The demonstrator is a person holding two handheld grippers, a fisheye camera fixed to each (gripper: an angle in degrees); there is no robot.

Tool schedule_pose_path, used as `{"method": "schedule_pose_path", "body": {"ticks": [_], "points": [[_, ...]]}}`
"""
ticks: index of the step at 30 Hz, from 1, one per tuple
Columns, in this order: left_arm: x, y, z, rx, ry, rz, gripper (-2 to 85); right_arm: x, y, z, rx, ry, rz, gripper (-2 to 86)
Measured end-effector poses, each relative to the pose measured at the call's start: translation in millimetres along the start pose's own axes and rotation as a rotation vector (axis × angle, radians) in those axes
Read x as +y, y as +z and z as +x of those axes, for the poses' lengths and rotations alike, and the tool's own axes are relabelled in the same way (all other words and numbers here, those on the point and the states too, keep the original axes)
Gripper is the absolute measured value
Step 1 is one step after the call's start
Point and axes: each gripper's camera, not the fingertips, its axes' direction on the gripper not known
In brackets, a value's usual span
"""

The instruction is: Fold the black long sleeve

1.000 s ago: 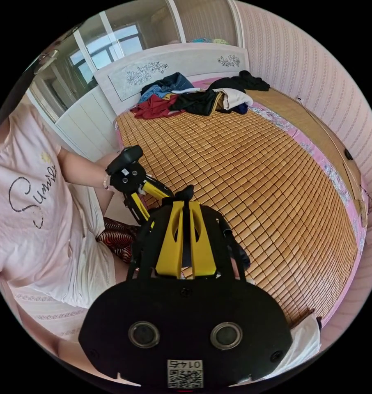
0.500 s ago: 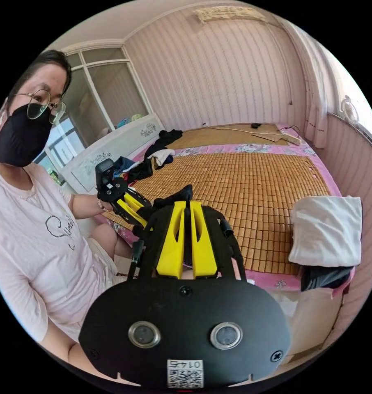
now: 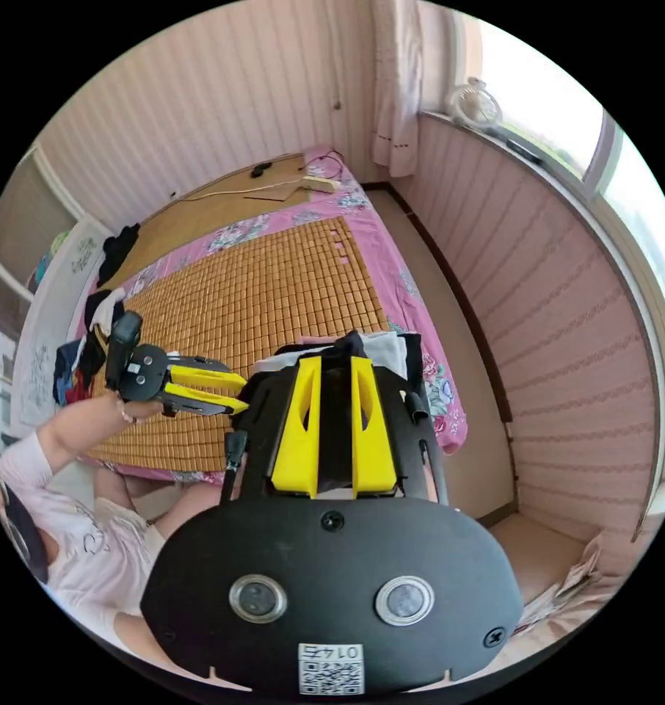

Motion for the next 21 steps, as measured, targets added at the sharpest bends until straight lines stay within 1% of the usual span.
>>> {"method": "schedule_pose_path", "body": {"ticks": [2, 4, 6, 9, 11, 12, 14, 15, 17, 18, 20, 21], "points": [[14.5, 2.0, -20.3, -0.037, -0.066, -0.026, 8.8, 18.9, 13.8, 8.1, -0.027, 0.046, 0.091, 10.0], [32.8, -11.5, -25.0, -0.04, -0.053, 0.003, 8.6, 43.0, 25.1, 4.7, -0.029, 0.031, 0.098, 10.2], [59.7, -31.7, -24.1, -0.084, -0.021, 0.036, 8.3, 73.5, 31.4, -4.4, -0.009, 0.013, 0.105, 10.2], [128.8, -69.6, -12.9, -0.165, 0.05, 0.068, 7.9, 135.7, 31.4, -36.5, 0.006, -0.029, 0.164, 9.5], [207.5, -102.5, 2.5, -0.224, 0.073, 0.102, 7.8, 183.1, 38.6, -74.5, 0.026, -0.082, 0.182, 8.1], [229.1, -110.5, 6.7, -0.241, 0.071, 0.108, 7.8, 192.6, 42.0, -85.6, 0.046, -0.099, 0.174, 7.7], [317.7, -143.4, 22.2, -0.333, 0.011, 0.138, 7.7, 219.9, 59.9, -134.3, 0.099, -0.184, 0.133, 7.1], [340.4, -152.3, 25.8, -0.356, -0.013, 0.149, 7.6, 223.6, 64.9, -147.5, 0.088, -0.214, 0.118, 7.1], [429.5, -191.0, 36.7, -0.456, -0.15, 0.193, 7.5, 226.1, 83.0, -203.2, -0.008, -0.34, 0.069, 7.2], [451.3, -201.6, 38.4, -0.478, -0.195, 0.21, 7.5, 224.3, 86.9, -218.3, -0.045, -0.378, 0.059, 7.2], [536.6, -244.5, 40.3, -0.56, -0.386, 0.264, 7.4, 210.1, 102.2, -284.1, -0.16, -0.541, 0.013, 7.4], [557.6, -254.9, 40.2, -0.583, -0.436, 0.274, 7.4, 205.6, 105.8, -301.6, -0.186, -0.589, 0.002, 7.5]]}}
